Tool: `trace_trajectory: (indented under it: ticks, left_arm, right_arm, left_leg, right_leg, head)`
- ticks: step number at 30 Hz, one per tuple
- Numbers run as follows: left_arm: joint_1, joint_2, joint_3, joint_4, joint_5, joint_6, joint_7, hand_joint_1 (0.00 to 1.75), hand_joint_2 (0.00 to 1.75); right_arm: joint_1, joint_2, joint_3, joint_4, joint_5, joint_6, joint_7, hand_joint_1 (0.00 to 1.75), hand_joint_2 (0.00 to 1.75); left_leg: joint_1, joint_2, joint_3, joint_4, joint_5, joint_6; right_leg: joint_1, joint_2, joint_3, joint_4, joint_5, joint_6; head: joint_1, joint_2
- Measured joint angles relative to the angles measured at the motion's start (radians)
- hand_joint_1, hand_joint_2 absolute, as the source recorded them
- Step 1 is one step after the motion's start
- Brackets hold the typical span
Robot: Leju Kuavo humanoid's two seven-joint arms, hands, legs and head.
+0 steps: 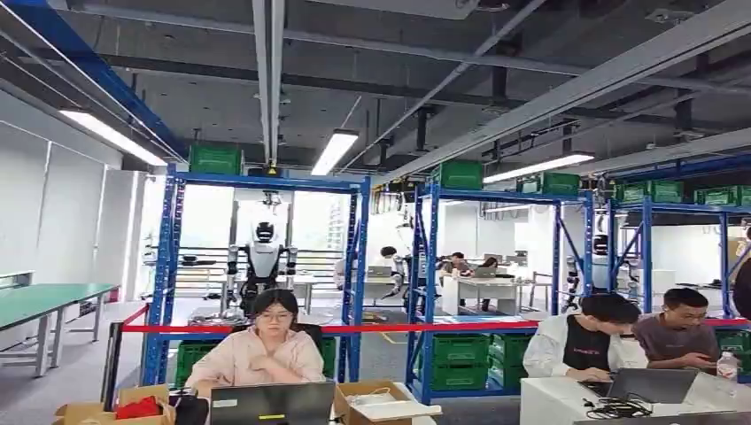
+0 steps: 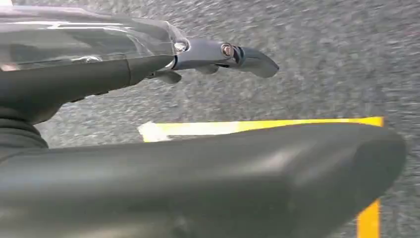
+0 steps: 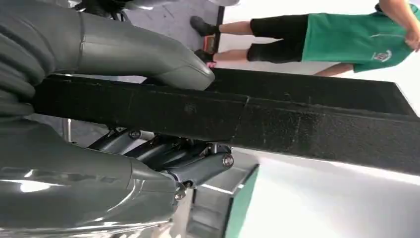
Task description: Take the parts from the cabinet and place them on the table.
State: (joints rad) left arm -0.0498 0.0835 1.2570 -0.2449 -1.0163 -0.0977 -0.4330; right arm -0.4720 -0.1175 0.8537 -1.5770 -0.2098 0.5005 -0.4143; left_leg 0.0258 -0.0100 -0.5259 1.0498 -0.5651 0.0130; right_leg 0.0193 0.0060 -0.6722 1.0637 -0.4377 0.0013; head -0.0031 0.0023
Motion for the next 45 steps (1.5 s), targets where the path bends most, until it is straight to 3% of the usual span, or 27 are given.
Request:
trace_trajectory:
  ticks: [1,2,4,6,9,10,11,12,15,16,17,20,21,22,25,26,27,28,30,32,34,36,37,40,41,42,45]
  left_arm:
    - [-0.001,-0.001,0.0,0.0,-0.001,0.0,0.0,0.0,1.75]
    - [-0.003,-0.001,0.0,0.0,-0.002,0.0,0.0,0.0,1.75]
    - [0.0,-0.002,0.0,0.0,-0.004,-0.001,0.0,0.0,1.75]
    - [-0.005,-0.003,0.0,0.0,-0.008,-0.002,0.0,0.0,1.75]
    - [-0.005,0.0,0.001,0.0,-0.01,-0.002,-0.001,0.0,1.75]
    - [-0.002,0.0,0.001,0.0,-0.01,-0.002,-0.001,0.0,1.75]
    - [0.001,0.0,0.001,0.0,-0.01,-0.003,-0.001,0.0,1.75]
    - [0.001,0.0,0.001,0.0,-0.011,-0.003,-0.001,0.0,1.75]
    - [0.003,0.002,0.002,0.0,-0.011,-0.003,-0.003,0.0,1.75]
    - [-0.001,0.001,0.002,0.0,-0.011,-0.003,-0.003,0.0,1.75]
    - [-0.001,0.001,0.002,0.0,-0.011,-0.003,-0.004,0.0,1.75]
    - [0.0,0.002,0.003,0.0,-0.015,-0.003,-0.007,0.0,1.75]
    - [-0.001,0.004,0.003,0.0,-0.016,-0.003,-0.007,0.0,1.75]
    - [-0.001,0.005,0.003,0.0,-0.016,-0.003,-0.005,0.0,1.75]
    - [-0.001,0.006,0.006,0.0,-0.017,0.001,0.006,0.0,1.75]
    - [0.002,0.006,0.007,0.0,-0.017,0.002,0.011,0.0,1.75]
    - [0.003,0.006,0.008,0.0,-0.017,0.003,0.013,0.0,1.75]
    - [0.003,0.006,0.008,0.0,-0.017,0.003,0.016,0.0,1.75]
    - [0.004,0.006,0.008,0.0,-0.02,0.005,0.022,0.0,1.75]
    - [-0.002,0.005,0.01,0.0,-0.021,0.007,0.031,0.0,1.75]
    - [0.003,0.004,0.014,0.0,-0.022,0.008,0.035,0.0,1.75]
    - [0.001,0.003,0.016,0.0,-0.022,0.01,0.037,0.0,1.75]
    - [-0.002,0.003,0.016,0.0,-0.023,0.01,0.038,0.0,1.75]
    - [-0.001,0.003,0.018,0.0,-0.032,0.012,0.039,0.0,1.75]
    - [0.002,0.003,0.018,0.0,-0.035,0.011,0.04,0.0,1.75]
    - [0.002,0.003,0.018,0.0,-0.037,0.011,0.04,0.0,1.75]
    - [-0.002,0.005,0.018,0.0,-0.051,0.008,0.039,0.0,1.75]
  right_arm:
    - [-0.003,0.0,0.001,0.001,0.0,0.001,0.002,1.75,1.75]
    - [-0.006,0.001,0.002,0.0,-0.001,0.001,0.002,1.75,1.75]
    - [-0.008,0.002,0.003,0.0,-0.002,0.001,0.002,1.75,1.75]
    - [-0.014,0.006,0.004,0.0,-0.002,0.002,0.002,1.75,1.75]
    - [-0.017,0.011,0.009,0.0,-0.002,0.003,0.002,1.75,1.75]
    - [-0.016,0.011,0.012,0.0,-0.002,0.003,0.002,1.75,1.75]
    - [-0.014,0.011,0.015,0.001,-0.002,0.004,0.002,1.75,1.75]
    - [-0.014,0.011,0.016,0.001,-0.002,0.004,0.002,1.75,1.75]
    - [-0.016,0.014,0.018,0.002,-0.002,0.005,0.003,1.75,1.75]
    - [-0.018,0.014,0.019,0.004,0.001,0.006,0.006,1.75,1.75]
    - [-0.023,0.014,0.021,0.005,0.003,0.007,0.01,1.75,1.75]
    - [-0.036,0.015,0.026,0.007,0.01,0.004,0.016,1.75,1.75]
    - [-0.045,0.016,0.027,0.008,0.008,0.003,0.016,1.75,1.75]
    - [-0.055,0.016,0.027,0.01,0.001,0.002,0.016,1.75,1.75]
    - [-0.057,0.015,0.028,0.02,-0.011,0.001,0.018,1.75,1.75]
    - [-0.056,0.015,0.029,0.022,-0.012,0.001,0.018,1.75,1.75]
    - [-0.056,0.015,0.03,0.023,-0.013,0.001,0.018,1.75,1.75]
    - [-0.057,0.015,0.03,0.023,-0.014,0.001,0.018,1.75,1.75]
    - [-0.06,0.015,0.03,0.024,-0.014,0.0,0.018,1.75,1.75]
    - [-0.07,0.016,0.031,0.028,-0.015,-0.002,0.02,1.75,1.75]
    - [-0.074,0.017,0.032,0.029,-0.015,-0.003,0.02,1.75,1.75]
    - [-0.081,0.023,0.032,0.031,-0.016,-0.006,0.022,1.75,1.75]
    - [-0.089,0.026,0.032,0.032,-0.018,-0.009,0.023,1.75,1.75]
    - [-0.103,0.038,0.032,0.034,-0.023,-0.016,0.035,1.75,1.75]
    - [-0.106,0.043,0.032,0.034,-0.024,-0.019,0.039,1.75,1.75]
    - [-0.112,0.05,0.032,0.034,-0.026,-0.021,0.044,1.75,1.75]
    - [-0.152,0.077,0.03,0.034,-0.031,-0.028,0.072,1.75,1.75]
  left_leg:
    - [0.001,-0.003,0.0,-0.008,-0.001,-0.004]
    - [0.003,-0.003,-0.002,-0.016,-0.005,-0.011]
    - [0.003,0.001,0.022,-0.024,0.003,-0.021]
    - [0.003,0.002,0.009,0.023,-0.004,-0.019]
    - [0.001,0.002,-0.12,0.216,-0.07,-0.028]
    - [0.001,0.002,-0.158,0.254,-0.092,-0.032]
    - [0.003,0.002,-0.176,0.253,-0.09,-0.034]
    - [0.005,0.002,-0.176,0.215,-0.062,-0.037]
    - [0.01,0.003,-0.134,0.017,0.127,-0.041]
    - [0.005,0.003,-0.136,0.012,0.085,-0.033]
    - [0.002,0.003,-0.135,0.017,0.101,-0.025]
    - [0.004,-0.003,-0.125,0.011,0.098,-0.01]
    - [0.005,-0.003,-0.117,0.008,0.094,-0.004]
    - [0.005,-0.003,-0.111,0.007,0.089,0.001]
    - [0.002,-0.005,-0.09,0.007,0.068,0.004]
    - [0.001,-0.005,-0.079,0.007,0.06,0.003]
    - [0.0,-0.006,-0.067,0.007,0.051,0.002]
    - [0.0,-0.008,-0.053,0.006,0.041,0.001]
    - [0.001,-0.011,-0.032,0.001,0.023,-0.005]
    - [0.004,-0.013,-0.025,-0.007,0.017,-0.013]
    - [0.005,-0.012,-0.013,-0.008,0.025,-0.026]
    - [0.007,-0.008,-0.006,0.002,0.012,-0.026]
    - [0.004,-0.005,-0.026,0.04,0.001,-0.026]
    - [0.002,-0.005,-0.157,0.237,-0.072,-0.035]
    - [0.003,-0.005,-0.185,0.262,-0.068,-0.038]
    - [0.005,-0.004,-0.193,0.244,-0.04,-0.041]
    - [0.009,0.003,-0.137,0.036,0.133,-0.046]
  right_leg:
    - [0.006,-0.002,0.0,-0.013,-0.021,-0.008]
    - [0.008,-0.002,0.005,-0.017,-0.01,-0.013]
    - [0.012,-0.001,0.021,-0.039,-0.016,-0.024]
    - [0.003,-0.001,0.063,-0.066,-0.015,-0.03]
    - [0.003,-0.001,0.085,-0.067,-0.036,-0.038]
    - [0.003,0.0,0.093,-0.067,-0.044,-0.038]
    - [0.002,0.002,0.103,-0.067,-0.052,-0.038]
    - [0.001,0.003,0.118,-0.067,-0.063,-0.036]
    - [-0.001,0.002,0.154,-0.06,-0.103,-0.021]
    - [0.001,0.004,0.158,-0.048,-0.111,-0.015]
    - [0.002,0.005,0.15,-0.048,-0.117,-0.008]
    - [-0.002,0.002,0.158,-0.046,-0.127,0.008]
    - [-0.004,0.0,0.145,-0.01,-0.125,0.014]
    - [-0.007,-0.001,0.109,0.054,-0.134,0.019]
    - [-0.014,-0.001,-0.025,0.248,-0.212,0.028]
    - [-0.014,-0.001,-0.048,0.26,-0.215,0.027]
    - [-0.014,-0.001,-0.05,0.228,-0.193,0.025]
    - [-0.013,-0.001,-0.034,0.163,-0.145,0.022]
    - [-0.006,0.0,0.013,-0.001,-0.007,0.008]
    - [0.006,0.0,0.02,-0.023,-0.027,-0.007]
    - [0.011,-0.001,0.027,-0.034,-0.022,-0.02]
    - [0.003,-0.001,0.061,-0.059,-0.021,-0.026]
    - [0.002,-0.003,0.074,-0.067,-0.025,-0.032]
    - [0.002,-0.004,0.09,-0.067,-0.043,-0.04]
    - [0.002,-0.003,0.097,-0.067,-0.049,-0.04]
    - [0.002,-0.001,0.106,-0.066,-0.057,-0.039]
    - [0.0,0.0,0.144,-0.058,-0.092,-0.027]
  head:
    - [0.0,0.0]
    - [0.0,0.0]
    - [0.0,0.0]
    - [0.0,0.0]
    - [0.0,0.0]
    - [0.0,0.0]
    - [0.0,0.0]
    - [0.0,0.0]
    - [0.0,0.0]
    - [0.0,0.0]
    - [0.0,0.001]
    - [0.001,0.001]
    - [0.0,0.001]
    - [0.0,0.0]
    - [0.0,0.0]
    - [0.0,0.0]
    - [0.0,0.0]
    - [0.0,0.0]
    - [0.0,0.0]
    - [0.0,0.0]
    - [0.0,0.0]
    - [-0.001,0.0]
    - [0.0,0.0]
    - [0.0,0.0]
    - [0.0,0.0]
    - [0.0,0.0]
    - [0.0,0.0]
